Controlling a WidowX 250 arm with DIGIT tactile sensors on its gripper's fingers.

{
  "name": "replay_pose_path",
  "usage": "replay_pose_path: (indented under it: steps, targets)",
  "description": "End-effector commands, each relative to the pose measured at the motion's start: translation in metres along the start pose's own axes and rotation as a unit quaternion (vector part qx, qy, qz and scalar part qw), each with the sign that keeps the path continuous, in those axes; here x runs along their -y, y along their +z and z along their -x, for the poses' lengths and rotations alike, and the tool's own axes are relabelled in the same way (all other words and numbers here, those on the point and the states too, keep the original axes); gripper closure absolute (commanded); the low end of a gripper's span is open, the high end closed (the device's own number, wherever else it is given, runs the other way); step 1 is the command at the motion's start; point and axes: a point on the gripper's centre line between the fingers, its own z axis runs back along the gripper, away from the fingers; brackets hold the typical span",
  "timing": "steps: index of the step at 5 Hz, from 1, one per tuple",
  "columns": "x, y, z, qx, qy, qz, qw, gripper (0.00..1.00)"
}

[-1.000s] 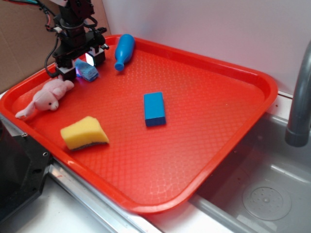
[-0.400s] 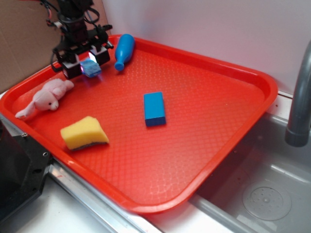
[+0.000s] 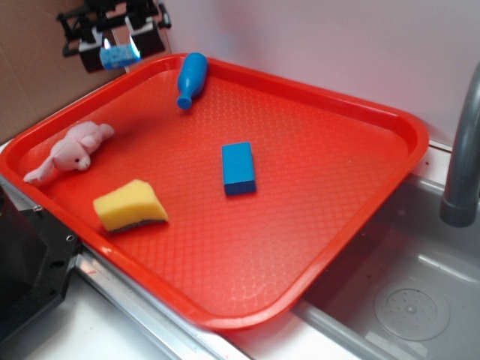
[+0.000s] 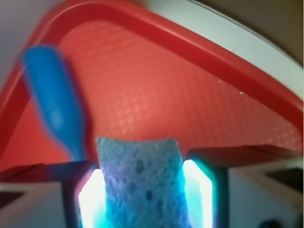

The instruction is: Grab the blue sponge.

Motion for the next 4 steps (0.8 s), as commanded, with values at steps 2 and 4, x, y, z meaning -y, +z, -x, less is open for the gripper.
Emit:
replay_pose_path:
  steps: [2, 4]
  targets:
    - [0.026, 0.074, 0.067, -0.001, -0.290, 0.025, 0.957, 1.00]
    - [0.019, 0.083, 0.118, 0.014, -0.384, 0.016, 0.923, 1.00]
